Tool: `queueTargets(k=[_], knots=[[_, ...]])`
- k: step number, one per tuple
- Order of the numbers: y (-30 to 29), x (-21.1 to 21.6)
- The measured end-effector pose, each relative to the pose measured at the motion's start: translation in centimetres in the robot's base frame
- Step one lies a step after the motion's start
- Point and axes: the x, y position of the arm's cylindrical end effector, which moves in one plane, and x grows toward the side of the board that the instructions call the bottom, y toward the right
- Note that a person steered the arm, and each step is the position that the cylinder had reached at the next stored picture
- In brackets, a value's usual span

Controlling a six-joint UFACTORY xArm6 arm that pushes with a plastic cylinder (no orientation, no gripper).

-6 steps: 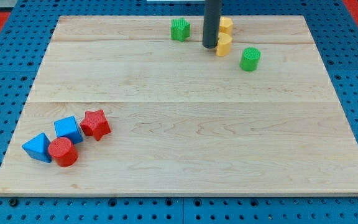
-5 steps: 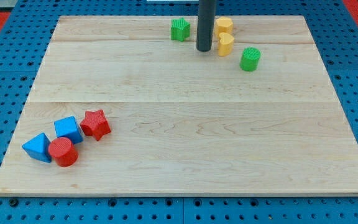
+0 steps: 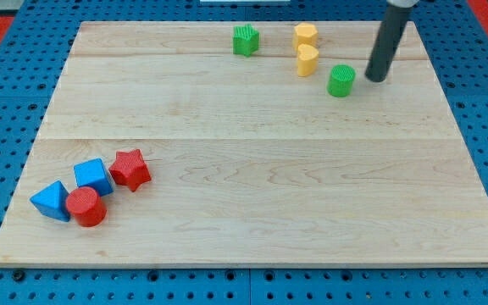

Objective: Place a green circle to the bottom of the yellow heart

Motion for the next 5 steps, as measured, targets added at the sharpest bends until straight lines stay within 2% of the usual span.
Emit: queueTargets(k=[3,4,5], knots=[[-6.1,0.1],[-4.4,1.2],[-9.1,5.6]])
